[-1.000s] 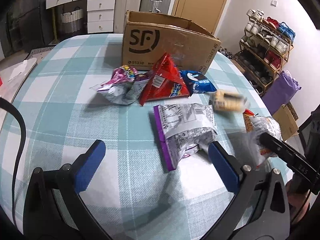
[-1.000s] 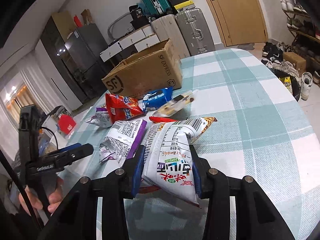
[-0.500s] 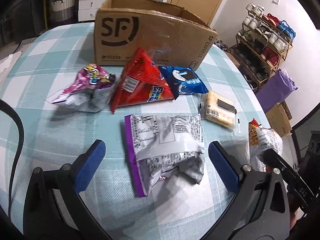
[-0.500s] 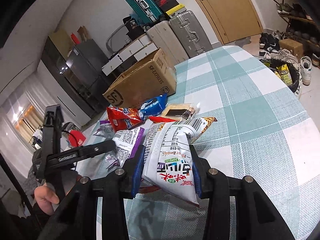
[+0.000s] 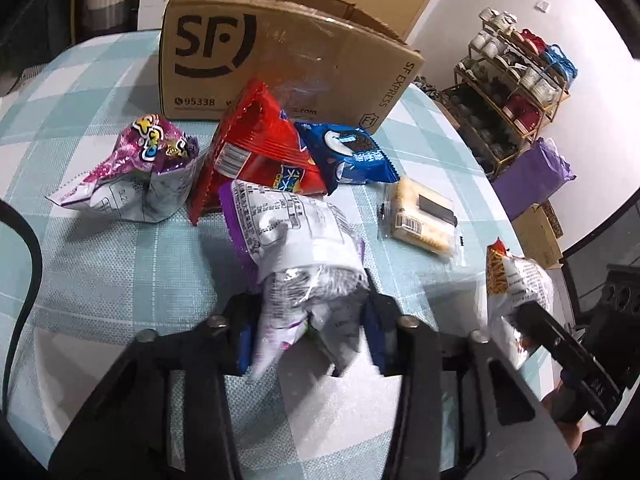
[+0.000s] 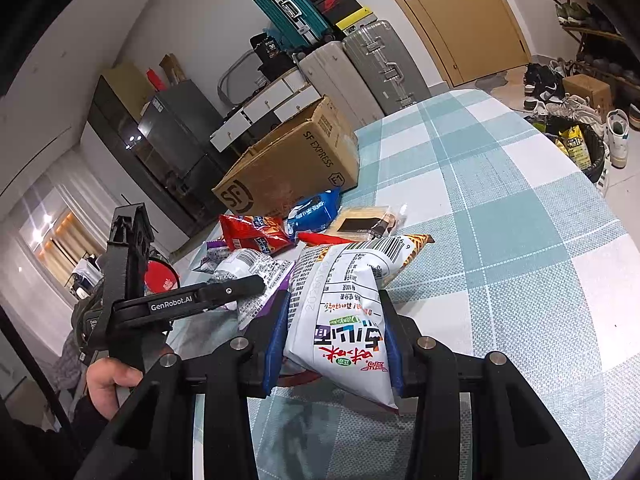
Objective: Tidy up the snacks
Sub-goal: 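Grasp the white-and-purple chip bag with the left gripper, then carry both chip bags over the cardboard box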
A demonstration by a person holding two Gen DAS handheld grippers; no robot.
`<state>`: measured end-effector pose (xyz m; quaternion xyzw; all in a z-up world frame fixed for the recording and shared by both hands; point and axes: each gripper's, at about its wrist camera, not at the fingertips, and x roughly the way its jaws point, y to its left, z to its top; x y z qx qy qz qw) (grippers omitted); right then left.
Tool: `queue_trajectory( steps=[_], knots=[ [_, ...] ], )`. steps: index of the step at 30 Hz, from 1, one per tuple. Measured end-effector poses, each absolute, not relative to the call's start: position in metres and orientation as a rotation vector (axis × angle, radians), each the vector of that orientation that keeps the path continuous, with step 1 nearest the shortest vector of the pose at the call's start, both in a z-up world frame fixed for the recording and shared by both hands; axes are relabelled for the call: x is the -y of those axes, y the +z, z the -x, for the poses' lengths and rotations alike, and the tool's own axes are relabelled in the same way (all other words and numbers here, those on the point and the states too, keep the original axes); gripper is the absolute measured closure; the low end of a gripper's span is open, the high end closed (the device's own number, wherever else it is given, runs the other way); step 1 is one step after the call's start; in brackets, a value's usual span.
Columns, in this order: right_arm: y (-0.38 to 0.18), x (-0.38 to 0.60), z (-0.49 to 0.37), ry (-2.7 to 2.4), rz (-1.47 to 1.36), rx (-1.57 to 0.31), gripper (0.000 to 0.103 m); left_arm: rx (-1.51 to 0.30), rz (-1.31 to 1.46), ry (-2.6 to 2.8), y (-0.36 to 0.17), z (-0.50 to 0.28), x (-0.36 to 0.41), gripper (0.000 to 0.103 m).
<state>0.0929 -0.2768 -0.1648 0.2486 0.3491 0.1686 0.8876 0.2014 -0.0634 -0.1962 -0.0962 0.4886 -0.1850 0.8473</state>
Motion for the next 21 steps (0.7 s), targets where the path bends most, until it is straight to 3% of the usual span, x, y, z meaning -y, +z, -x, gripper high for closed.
queue_trajectory(
  steps=[21],
  knots=[
    [-0.163, 0.277, -0.091, 0.335, -0.513, -0.716, 0.062, -0.93, 0.1, -0.434, -0.16, -0.146, 0.055, 0.077]
  ],
)
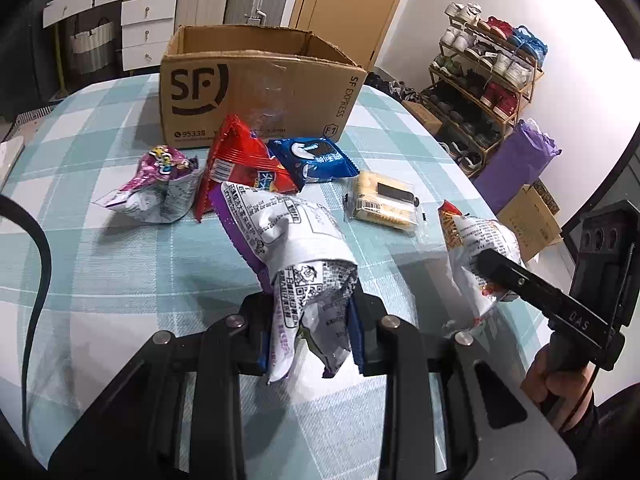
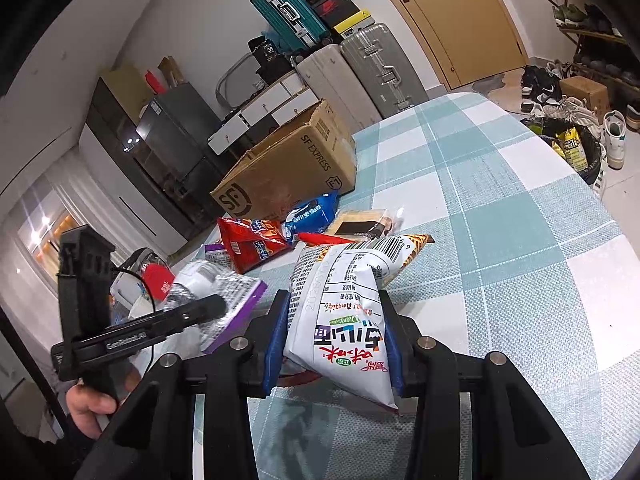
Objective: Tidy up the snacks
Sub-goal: 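Carry both chip bags over the cardboard box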
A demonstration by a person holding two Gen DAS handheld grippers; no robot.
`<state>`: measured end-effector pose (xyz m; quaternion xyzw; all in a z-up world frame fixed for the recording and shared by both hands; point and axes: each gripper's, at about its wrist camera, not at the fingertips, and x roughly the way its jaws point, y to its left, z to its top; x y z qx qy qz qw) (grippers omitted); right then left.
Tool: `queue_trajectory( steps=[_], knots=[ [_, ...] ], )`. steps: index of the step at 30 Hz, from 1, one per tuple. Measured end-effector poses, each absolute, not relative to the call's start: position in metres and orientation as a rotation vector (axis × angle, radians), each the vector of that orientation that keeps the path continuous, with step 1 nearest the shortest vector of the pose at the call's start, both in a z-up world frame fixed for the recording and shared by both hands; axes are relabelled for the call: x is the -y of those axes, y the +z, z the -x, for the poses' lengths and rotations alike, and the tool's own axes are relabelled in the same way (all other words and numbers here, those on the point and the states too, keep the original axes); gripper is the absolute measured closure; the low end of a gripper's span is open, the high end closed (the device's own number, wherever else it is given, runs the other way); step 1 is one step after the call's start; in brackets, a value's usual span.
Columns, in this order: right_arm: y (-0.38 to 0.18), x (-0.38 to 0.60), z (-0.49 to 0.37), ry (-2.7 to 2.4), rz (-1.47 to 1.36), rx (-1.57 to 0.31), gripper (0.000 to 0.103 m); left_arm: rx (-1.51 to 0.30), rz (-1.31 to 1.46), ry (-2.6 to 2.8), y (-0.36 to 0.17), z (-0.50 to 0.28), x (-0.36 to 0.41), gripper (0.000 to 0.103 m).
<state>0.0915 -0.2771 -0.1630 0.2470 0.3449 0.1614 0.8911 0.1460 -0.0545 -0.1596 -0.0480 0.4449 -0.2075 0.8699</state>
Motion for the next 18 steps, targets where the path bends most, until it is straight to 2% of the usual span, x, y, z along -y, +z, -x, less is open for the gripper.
queue_trajectory(
  steps=[8, 18],
  knots=[
    [-0.152, 0.269, -0.084, 0.355, -0.528, -0.689, 0.062, -0.894, 0.104, -0.417, -0.13, -0.127, 0.027, 0.077],
    [-0.079, 0.214, -0.087, 0.454, -0.405, -0.589, 0.062, -0.829, 0.106, -0.398, -0.075, -0.115, -0.004, 0.077]
  ],
)
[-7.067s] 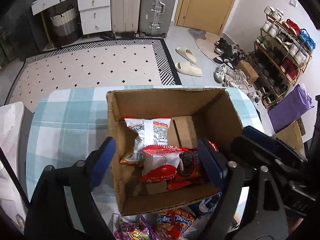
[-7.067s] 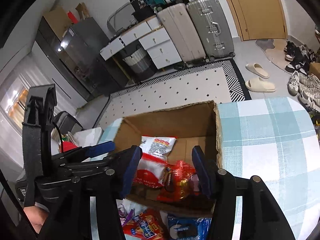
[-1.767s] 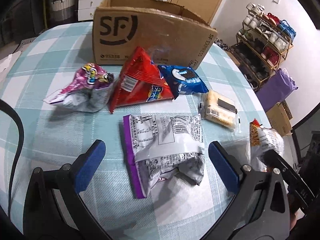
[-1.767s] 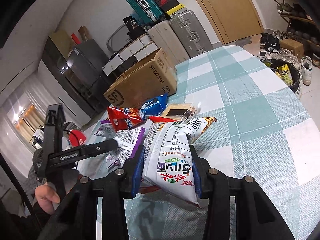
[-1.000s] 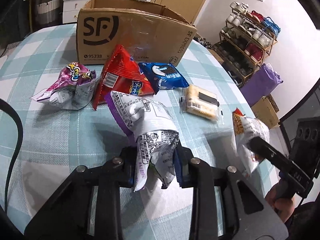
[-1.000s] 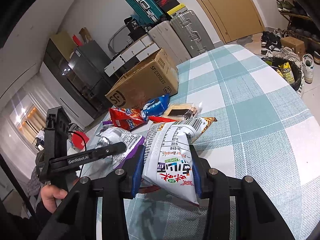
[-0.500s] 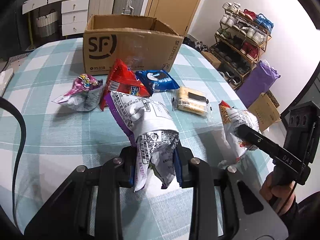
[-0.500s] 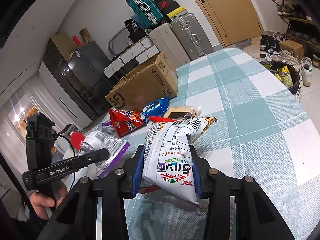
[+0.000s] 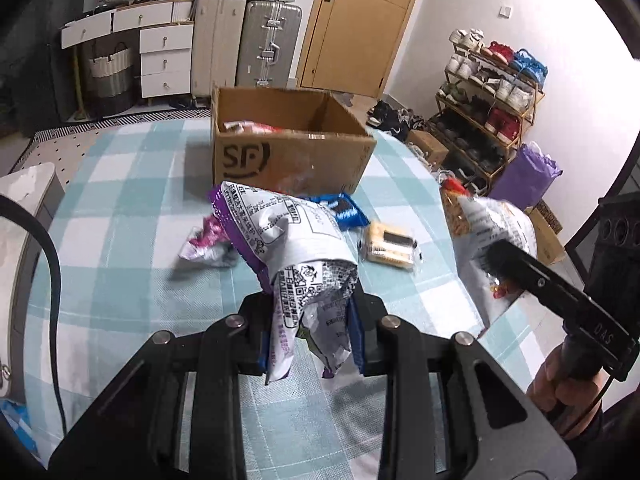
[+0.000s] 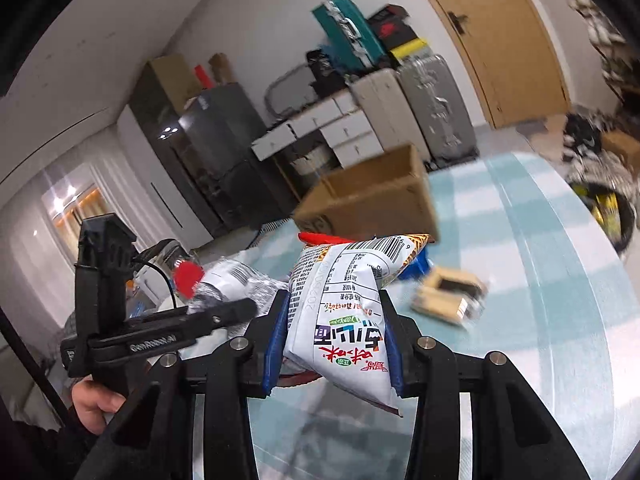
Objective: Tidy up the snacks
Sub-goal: 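Carry both chip bags over the cardboard box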
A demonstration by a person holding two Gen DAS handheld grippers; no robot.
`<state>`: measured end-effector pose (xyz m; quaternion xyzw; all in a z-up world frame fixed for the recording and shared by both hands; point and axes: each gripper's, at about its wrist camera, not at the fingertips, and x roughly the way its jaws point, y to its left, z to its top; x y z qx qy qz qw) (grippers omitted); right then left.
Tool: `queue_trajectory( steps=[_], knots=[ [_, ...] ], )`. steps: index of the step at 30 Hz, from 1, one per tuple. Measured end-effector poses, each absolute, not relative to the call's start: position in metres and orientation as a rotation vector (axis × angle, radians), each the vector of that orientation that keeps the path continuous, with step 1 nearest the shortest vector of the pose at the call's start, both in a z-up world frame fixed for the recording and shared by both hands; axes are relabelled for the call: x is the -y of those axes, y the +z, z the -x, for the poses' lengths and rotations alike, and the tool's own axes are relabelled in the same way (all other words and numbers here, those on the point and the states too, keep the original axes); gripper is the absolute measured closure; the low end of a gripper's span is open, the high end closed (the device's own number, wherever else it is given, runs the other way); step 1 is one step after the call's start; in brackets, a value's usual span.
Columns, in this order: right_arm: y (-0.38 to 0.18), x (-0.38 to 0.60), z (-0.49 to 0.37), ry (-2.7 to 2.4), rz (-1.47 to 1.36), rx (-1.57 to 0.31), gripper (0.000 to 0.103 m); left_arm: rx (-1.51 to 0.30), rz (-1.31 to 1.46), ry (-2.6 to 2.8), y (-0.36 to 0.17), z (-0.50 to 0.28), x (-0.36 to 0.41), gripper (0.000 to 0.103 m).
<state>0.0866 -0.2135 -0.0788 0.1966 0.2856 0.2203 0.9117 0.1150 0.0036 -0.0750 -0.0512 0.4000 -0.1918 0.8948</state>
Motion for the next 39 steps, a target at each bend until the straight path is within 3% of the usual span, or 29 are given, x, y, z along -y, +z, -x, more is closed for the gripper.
queue_trajectory(
  steps=[27, 39],
  knots=[
    [0.068, 0.19, -0.129, 0.49, -0.371, -0.44, 0.062, -0.68, 0.011, -0.353, 0.095, -0.108, -0.039, 0.076],
    [0.115, 0.176, -0.19, 0.497, -0.313, -0.474, 0.062, -0.681, 0.051, -0.345, 0.16, -0.17, -0.031, 0.076]
  ],
)
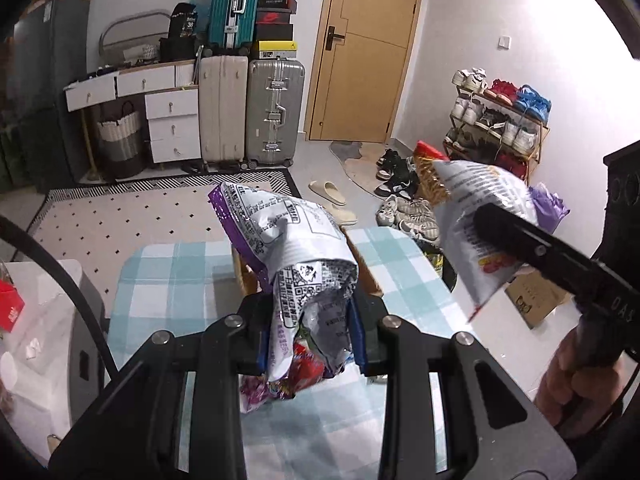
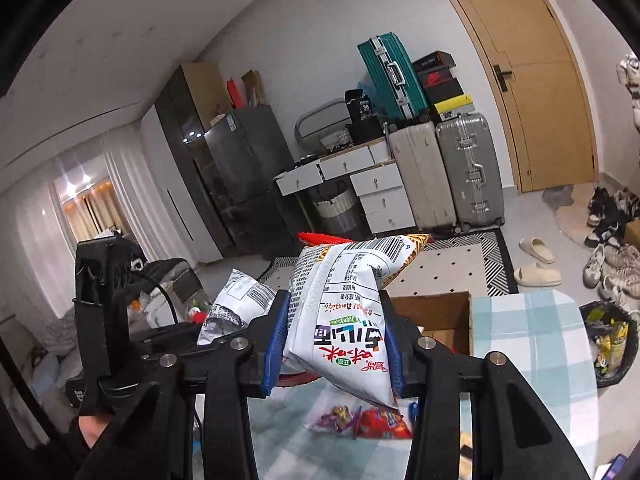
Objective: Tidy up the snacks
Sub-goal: 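Carry both chip bags over the cardboard box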
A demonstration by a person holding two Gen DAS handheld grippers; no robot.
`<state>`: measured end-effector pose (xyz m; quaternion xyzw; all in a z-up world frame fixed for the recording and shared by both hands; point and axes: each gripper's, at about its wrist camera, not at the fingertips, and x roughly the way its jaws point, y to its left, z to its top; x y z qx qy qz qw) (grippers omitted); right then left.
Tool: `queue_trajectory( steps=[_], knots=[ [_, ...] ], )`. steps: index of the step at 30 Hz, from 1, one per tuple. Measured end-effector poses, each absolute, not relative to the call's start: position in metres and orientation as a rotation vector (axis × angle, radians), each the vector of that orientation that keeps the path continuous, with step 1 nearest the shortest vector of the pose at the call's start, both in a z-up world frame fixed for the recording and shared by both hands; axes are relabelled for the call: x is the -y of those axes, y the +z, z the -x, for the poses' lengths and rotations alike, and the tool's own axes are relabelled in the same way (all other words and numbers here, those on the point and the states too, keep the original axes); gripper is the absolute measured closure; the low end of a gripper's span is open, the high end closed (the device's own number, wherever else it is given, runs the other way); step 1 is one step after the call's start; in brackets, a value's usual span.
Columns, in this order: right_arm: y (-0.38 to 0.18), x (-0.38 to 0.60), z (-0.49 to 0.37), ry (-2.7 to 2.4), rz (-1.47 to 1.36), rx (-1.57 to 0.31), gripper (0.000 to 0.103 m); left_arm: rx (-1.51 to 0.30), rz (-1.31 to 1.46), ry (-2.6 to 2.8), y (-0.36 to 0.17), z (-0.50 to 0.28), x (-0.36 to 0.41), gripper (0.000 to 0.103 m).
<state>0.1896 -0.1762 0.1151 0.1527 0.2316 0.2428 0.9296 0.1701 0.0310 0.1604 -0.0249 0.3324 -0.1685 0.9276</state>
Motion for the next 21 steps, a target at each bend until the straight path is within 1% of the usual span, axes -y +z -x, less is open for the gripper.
queue_trajectory(
  steps=[3, 10, 15, 21],
  knots=[
    [0.121, 0.176, -0.208, 0.483, -0.297, -0.477, 0.062, -0.692, 0.029, -0.324, 0.167, -0.192, -0.02, 0.076],
    [0.12, 0.168, -0.252, 0.455, -0.212, -0.503, 0.062, -0.814, 0.095, -0.304, 0.144, -0.258, -0.005, 0.076],
    [0.106, 0.163, -0.296, 0.414, -0.152, -0.534, 0.062, -0.85, 0.111, -0.263, 0.127, -0.311, 0.006, 0.076],
    [0.076, 0.159, -0.351, 0.389, -0.128, -0.581, 0.062, -0.892, 0.089, -0.213, 0.089, -0.359, 0.026, 0.076]
  ],
)
